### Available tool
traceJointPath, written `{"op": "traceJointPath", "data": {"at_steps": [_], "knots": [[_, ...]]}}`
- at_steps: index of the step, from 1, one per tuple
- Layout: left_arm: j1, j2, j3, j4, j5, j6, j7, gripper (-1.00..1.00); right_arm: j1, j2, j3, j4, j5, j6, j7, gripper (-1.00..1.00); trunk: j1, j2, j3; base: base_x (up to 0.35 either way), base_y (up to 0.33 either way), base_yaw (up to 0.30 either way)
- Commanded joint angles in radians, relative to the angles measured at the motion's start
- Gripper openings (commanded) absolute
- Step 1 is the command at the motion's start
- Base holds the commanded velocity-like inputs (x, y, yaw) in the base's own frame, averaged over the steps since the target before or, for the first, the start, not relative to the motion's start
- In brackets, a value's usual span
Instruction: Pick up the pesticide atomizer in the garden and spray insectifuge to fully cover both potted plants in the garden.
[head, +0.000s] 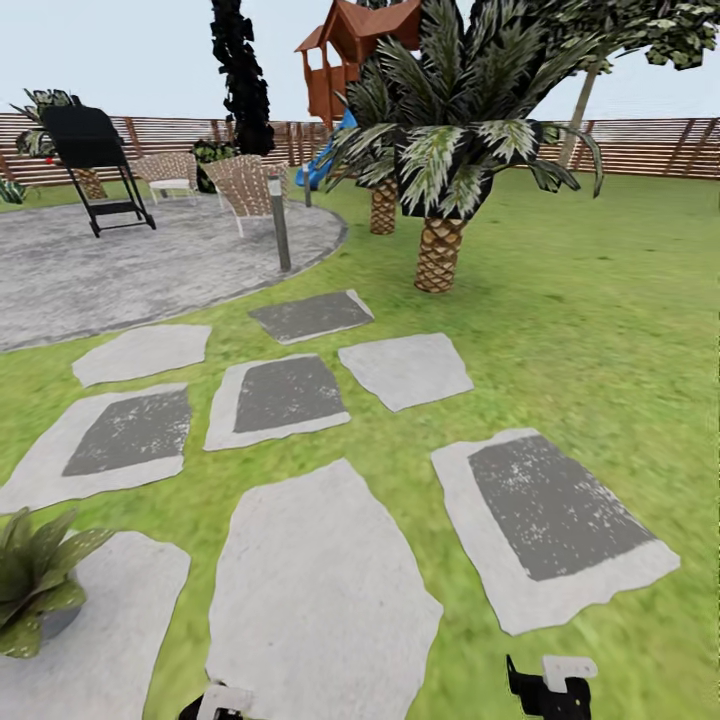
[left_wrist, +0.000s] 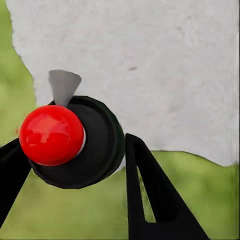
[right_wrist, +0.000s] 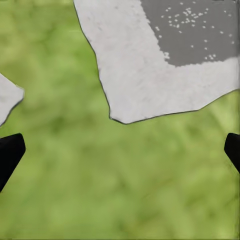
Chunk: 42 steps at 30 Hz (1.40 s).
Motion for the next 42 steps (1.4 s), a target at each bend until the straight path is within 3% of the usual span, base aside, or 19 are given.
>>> {"op": "traceJointPath", "data": {"at_steps": [1, 14, 27, 31, 33, 42], "knots": [[0.0, 0.0, -0.008, 0.001, 0.004, -0.004, 0.003, -1.0, 0.0, 0.001, 0.008, 0.0, -0.007, -0.001, -0.003, 1.0, 0.0, 0.0, -0.001, 0.154, -0.256, -0.003], [0.001, 0.004, -0.006, 0.0, 0.005, -0.004, 0.01, -1.0, 0.013, -0.002, 0.004, 0.0, -0.008, -0.001, -0.002, 1.0, 0.0, 0.0, 0.013, 0.274, -0.097, -0.224], [0.001, 0.002, -0.006, -0.001, 0.006, 0.0, 0.014, -1.0, 0.018, -0.002, 0.004, 0.0, -0.007, -0.002, -0.003, 1.0, 0.0, 0.0, 0.028, 0.019, -0.001, -0.232], [0.001, 0.004, -0.006, -0.001, 0.122, 0.004, 0.015, -1.0, 0.021, -0.001, 0.005, 0.0, -0.007, -0.002, -0.002, 1.0, 0.0, 0.0, 0.033, 0.0, 0.0, -0.218], [0.001, 0.009, -0.006, -0.001, 0.152, 0.003, 0.015, -1.0, 0.025, -0.001, 0.005, 0.0, -0.007, -0.002, -0.002, 1.0, 0.0, 0.0, 0.036, 0.0, 0.0, -0.199], [0.001, 0.014, -0.01, -0.001, 0.157, -0.003, 0.011, -1.0, 0.029, -0.001, 0.005, 0.0, -0.007, -0.002, -0.002, 1.0, 0.0, 0.0, 0.046, 0.0, 0.0, -0.239]]}}
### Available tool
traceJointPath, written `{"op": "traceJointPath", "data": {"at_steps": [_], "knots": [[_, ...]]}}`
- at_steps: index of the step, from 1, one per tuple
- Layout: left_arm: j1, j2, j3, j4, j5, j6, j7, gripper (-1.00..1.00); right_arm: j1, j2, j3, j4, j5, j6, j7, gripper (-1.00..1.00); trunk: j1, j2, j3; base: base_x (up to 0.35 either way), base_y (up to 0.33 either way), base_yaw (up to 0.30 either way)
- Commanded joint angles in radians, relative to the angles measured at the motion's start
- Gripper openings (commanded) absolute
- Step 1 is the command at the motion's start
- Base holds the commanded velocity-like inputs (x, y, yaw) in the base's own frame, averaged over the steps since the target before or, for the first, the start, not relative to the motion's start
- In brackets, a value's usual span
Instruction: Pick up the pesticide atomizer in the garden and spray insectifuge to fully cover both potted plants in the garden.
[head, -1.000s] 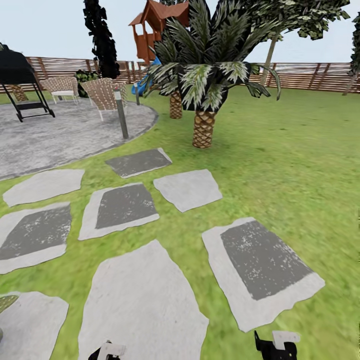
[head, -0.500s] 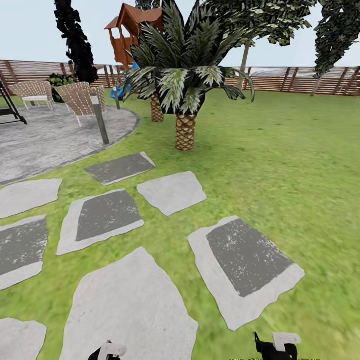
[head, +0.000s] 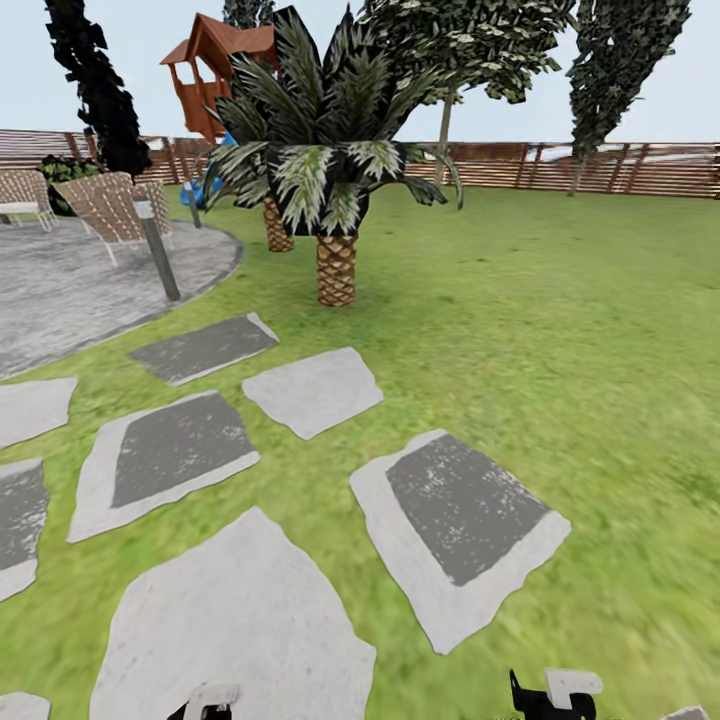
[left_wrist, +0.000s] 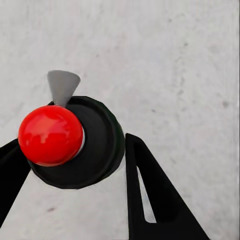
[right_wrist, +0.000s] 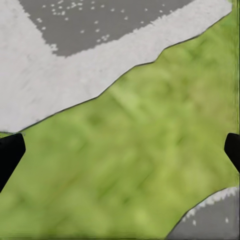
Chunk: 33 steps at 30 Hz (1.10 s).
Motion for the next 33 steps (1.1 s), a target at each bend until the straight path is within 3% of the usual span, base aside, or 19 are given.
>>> {"op": "traceJointPath", "data": {"at_steps": [1, 33], "knots": [[0.0, 0.0, -0.009, 0.0, 0.007, -0.003, 0.003, -1.0, 0.0, 0.0, 0.009, 0.001, -0.006, -0.002, -0.004, 1.0, 0.0, 0.0, 0.0, 0.0, 0.0, -0.216], [0.0, 0.0, -0.009, 0.002, 0.008, -0.003, 0.005, -1.0, 0.007, 0.002, 0.009, 0.001, -0.006, -0.031, -0.004, 1.0, 0.0, 0.0, 0.05, 0.0, 0.0, -0.104]]}}
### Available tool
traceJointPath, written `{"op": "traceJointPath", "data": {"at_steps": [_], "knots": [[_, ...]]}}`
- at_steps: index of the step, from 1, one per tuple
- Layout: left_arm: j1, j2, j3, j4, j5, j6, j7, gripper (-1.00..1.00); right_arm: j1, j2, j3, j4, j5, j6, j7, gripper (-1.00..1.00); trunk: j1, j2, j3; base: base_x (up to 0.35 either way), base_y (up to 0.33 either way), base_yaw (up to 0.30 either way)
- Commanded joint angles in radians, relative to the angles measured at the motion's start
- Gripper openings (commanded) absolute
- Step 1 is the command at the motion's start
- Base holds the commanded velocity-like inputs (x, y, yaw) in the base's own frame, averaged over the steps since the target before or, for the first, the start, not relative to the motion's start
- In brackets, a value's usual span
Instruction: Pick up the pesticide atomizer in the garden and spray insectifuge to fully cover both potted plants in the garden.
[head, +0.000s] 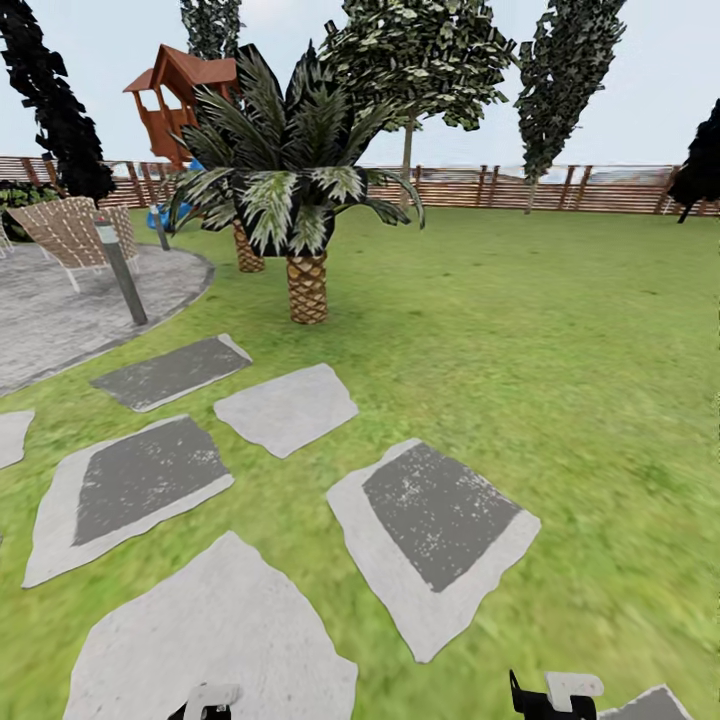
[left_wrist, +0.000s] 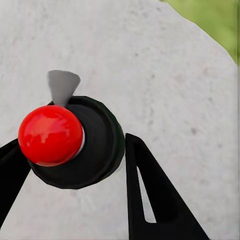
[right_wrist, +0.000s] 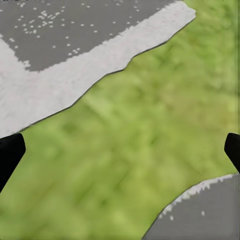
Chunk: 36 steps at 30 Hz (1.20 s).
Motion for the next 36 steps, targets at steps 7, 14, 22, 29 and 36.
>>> {"op": "traceJointPath", "data": {"at_steps": [7, 14, 22, 29, 36], "knots": [[0.0, 0.0, -0.009, 0.0, 0.009, -0.003, 0.003, -1.0, 0.0, 0.0, 0.009, 0.0, -0.006, -0.002, -0.004, 1.0, 0.0, 0.0, 0.01, 0.003, 0.0, -0.069], [0.0, 0.001, -0.009, 0.0, 0.011, -0.004, 0.004, -1.0, 0.0, 0.0, 0.009, 0.0, -0.006, -0.002, -0.004, 1.0, 0.0, 0.0, 0.021, 0.209, 0.0, -0.035], [0.011, 0.003, -0.007, 0.0, 0.012, -0.005, 0.004, -1.0, 0.0, 0.0, 0.009, 0.0, -0.006, -0.002, -0.004, 1.0, 0.0, 0.0, 0.034, 0.335, 0.0, -0.001], [0.013, 0.008, -0.007, -0.001, 0.013, -0.005, 0.004, -1.0, 0.0, 0.0, 0.009, 0.0, -0.006, -0.002, -0.004, 1.0, 0.0, 0.0, 0.045, 0.339, -0.011, 0.0], [0.013, 0.009, -0.007, -0.001, 0.013, -0.005, 0.004, -1.0, 0.0, 0.0, 0.009, 0.0, -0.006, 0.001, -0.004, 1.0, 0.0, 0.0, 0.048, 0.339, -0.11, 0.0]]}}
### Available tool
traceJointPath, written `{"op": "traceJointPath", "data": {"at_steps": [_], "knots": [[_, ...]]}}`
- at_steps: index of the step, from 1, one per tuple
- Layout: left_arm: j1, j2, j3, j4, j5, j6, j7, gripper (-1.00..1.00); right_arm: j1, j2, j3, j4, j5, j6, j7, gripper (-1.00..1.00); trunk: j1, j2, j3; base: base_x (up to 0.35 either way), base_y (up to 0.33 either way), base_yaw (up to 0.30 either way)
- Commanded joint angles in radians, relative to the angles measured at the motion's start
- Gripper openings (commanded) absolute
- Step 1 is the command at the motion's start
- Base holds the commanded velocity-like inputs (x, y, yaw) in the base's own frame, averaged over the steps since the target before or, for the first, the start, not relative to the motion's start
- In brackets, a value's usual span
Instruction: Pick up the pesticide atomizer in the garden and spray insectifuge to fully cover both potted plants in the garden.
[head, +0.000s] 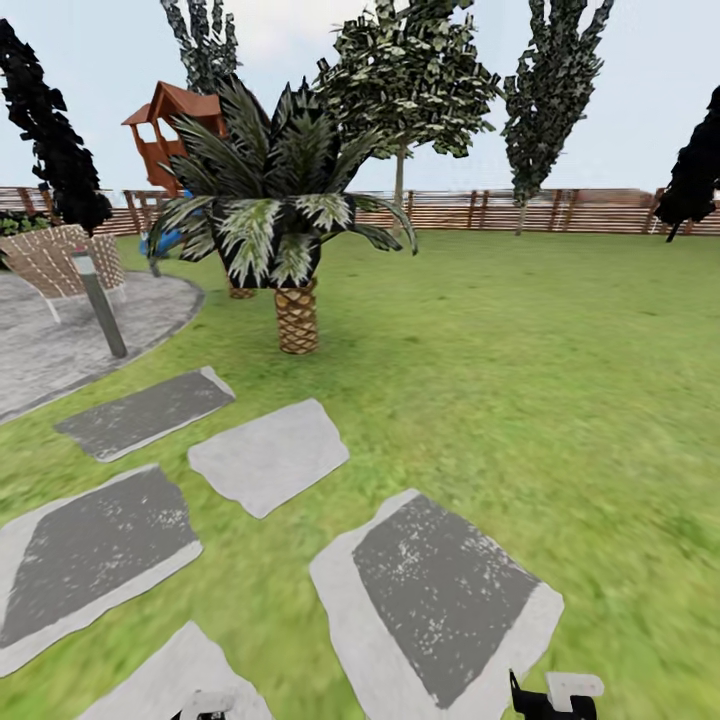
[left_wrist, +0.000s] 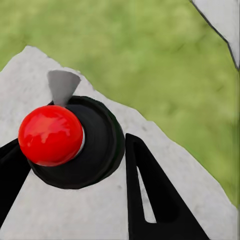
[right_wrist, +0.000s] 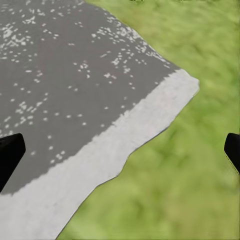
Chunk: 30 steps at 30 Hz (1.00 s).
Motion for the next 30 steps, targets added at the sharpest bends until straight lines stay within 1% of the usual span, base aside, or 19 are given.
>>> {"op": "traceJointPath", "data": {"at_steps": [1, 6, 10, 14, 19, 30], "knots": [[-0.001, 0.001, -0.009, 0.0, 0.007, -0.003, 0.003, -1.0, 0.0, 0.0, 0.009, 0.0, -0.006, -0.001, -0.004, 1.0, 0.0, 0.0, -0.001, 0.325, -0.155, 0.0], [0.0, 0.001, -0.01, 0.001, 0.006, -0.004, 0.003, -1.0, 0.0, 0.0, 0.009, 0.0, -0.007, -0.001, -0.004, 1.0, 0.0, 0.0, -0.001, 0.306, -0.187, -0.038], [0.0, 0.001, -0.009, 0.001, 0.006, -0.004, 0.003, -1.0, 0.0, 0.0, 0.009, 0.0, -0.006, -0.001, -0.004, 1.0, 0.0, 0.0, 0.0, 0.308, -0.155, -0.221], [0.0, 0.002, -0.009, 0.001, 0.006, -0.004, 0.003, -1.0, 0.0, 0.0, 0.009, -0.001, -0.007, -0.001, -0.004, 1.0, 0.0, 0.0, 0.002, 0.335, -0.023, -0.202], [0.0, 0.003, -0.01, 0.001, 0.006, -0.005, 0.003, -1.0, 0.0, 0.001, 0.009, -0.007, -0.008, -0.001, -0.003, 1.0, 0.0, 0.0, 0.002, 0.339, -0.02, -0.019], [0.0, 0.003, -0.01, 0.002, 0.004, -0.005, 0.003, -1.0, 0.0, 0.0, 0.009, -0.003, -0.006, -0.001, -0.003, 1.0, 0.0, 0.0, 0.002, 0.336, -0.092, 0.0]]}}
